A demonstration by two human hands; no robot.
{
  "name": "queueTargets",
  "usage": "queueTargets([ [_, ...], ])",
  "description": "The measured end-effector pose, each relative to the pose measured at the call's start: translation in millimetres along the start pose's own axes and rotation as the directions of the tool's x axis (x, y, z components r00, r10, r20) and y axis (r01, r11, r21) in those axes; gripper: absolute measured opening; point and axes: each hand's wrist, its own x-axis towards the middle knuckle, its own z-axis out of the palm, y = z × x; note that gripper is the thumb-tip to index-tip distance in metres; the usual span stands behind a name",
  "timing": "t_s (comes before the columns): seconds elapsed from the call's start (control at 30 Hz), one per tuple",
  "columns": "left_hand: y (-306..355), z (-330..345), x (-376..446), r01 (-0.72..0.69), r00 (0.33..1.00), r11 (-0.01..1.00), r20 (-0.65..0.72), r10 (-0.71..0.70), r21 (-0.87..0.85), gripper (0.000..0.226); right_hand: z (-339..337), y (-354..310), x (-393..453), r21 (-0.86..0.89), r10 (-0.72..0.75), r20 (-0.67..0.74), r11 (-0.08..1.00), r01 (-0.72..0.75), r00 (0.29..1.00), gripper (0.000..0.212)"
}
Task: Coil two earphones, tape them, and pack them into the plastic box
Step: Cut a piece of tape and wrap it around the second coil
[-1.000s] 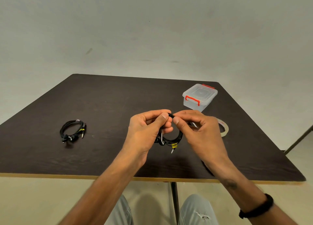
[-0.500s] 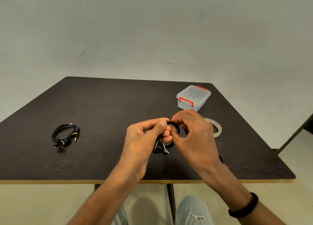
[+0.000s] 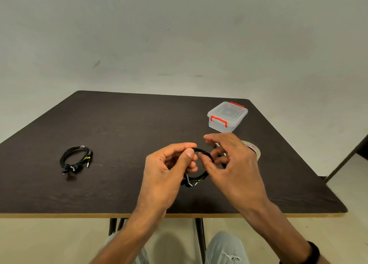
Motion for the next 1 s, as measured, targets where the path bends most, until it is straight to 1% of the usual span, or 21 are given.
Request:
queueTargets([
  [0.1,-2,0,-1,0.067,0.998,0.996,0.011,-0.066,-0.063,0.018,0,1,-2,-0.125,-0.095,0.032,0.987,0.099,0.995,0.033],
  [0.17,-3,2,-1,0.122,0.993,0.985,0.011,-0.121,-0.126,0.017,2,0,-2,-0.188,-0.120,0.067,0.973,0.131,0.991,0.031],
  [0.2,-3,3,0,0.134,0.991,0.980,0.008,-0.134,-0.144,0.017,2,-1,-1,-0.191,-0.095,0.084,0.975,0.110,0.992,0.032],
  [0.23,-3,3,1,0.138,0.990,0.979,0.005,-0.139,-0.153,0.017,3,-3,0,-0.174,-0.041,0.099,0.983,0.058,0.994,0.033],
  [0.3,-3,3,3,0.137,0.990,0.978,-0.001,-0.139,-0.159,0.017,-1,-6,2,-0.073,0.148,0.130,0.988,-0.140,0.980,0.034],
  [0.37,-3,3,5,0.129,0.991,0.979,-0.013,-0.132,-0.161,0.016,-7,-8,3,0.090,0.337,0.200,0.929,-0.360,0.920,0.036],
  [0.4,-3,2,6,0.123,0.992,0.980,-0.018,-0.127,-0.156,0.016,-11,-8,4,0.168,0.385,0.242,0.887,-0.429,0.891,0.036],
  [0.47,-3,0,8,0.114,0.993,0.984,-0.018,-0.117,-0.138,0.016,-17,-8,6,0.273,0.417,0.311,0.822,-0.500,0.854,0.030],
  [0.57,-4,1,8,0.112,0.994,0.988,-0.006,-0.113,-0.110,0.015,-18,-6,7,0.357,0.456,0.369,0.735,-0.577,0.810,0.017],
  [0.63,-4,1,9,0.113,0.994,0.990,0.005,-0.113,-0.088,0.015,-20,-3,8,0.401,0.475,0.440,0.655,-0.640,0.762,0.015],
  [0.7,-3,1,9,0.113,0.993,0.992,0.021,-0.112,-0.058,0.015,-24,-1,11,0.438,0.468,0.552,0.542,-0.718,0.690,0.017],
  [0.77,-2,0,9,0.109,0.993,0.993,0.040,-0.107,-0.036,0.015,-29,2,13,0.458,0.426,0.663,0.419,-0.784,0.615,0.026],
  [0.8,-1,0,10,0.104,0.994,0.994,0.049,-0.102,-0.026,0.015,-31,3,14,0.457,0.393,0.710,0.374,-0.807,0.584,0.030],
  [0.9,2,0,9,0.079,0.994,0.997,0.079,-0.080,0.007,0.015,-34,9,15,0.418,0.286,0.822,0.283,-0.863,0.492,0.038],
  [0.97,3,1,9,0.053,0.993,0.998,0.106,-0.058,0.046,0.015,-34,12,15,0.377,0.253,0.865,0.240,-0.894,0.433,0.042],
  [1.0,3,1,9,0.043,0.992,0.997,0.116,-0.051,0.069,0.015,-34,12,15,0.363,0.246,0.877,0.225,-0.904,0.413,0.041],
])
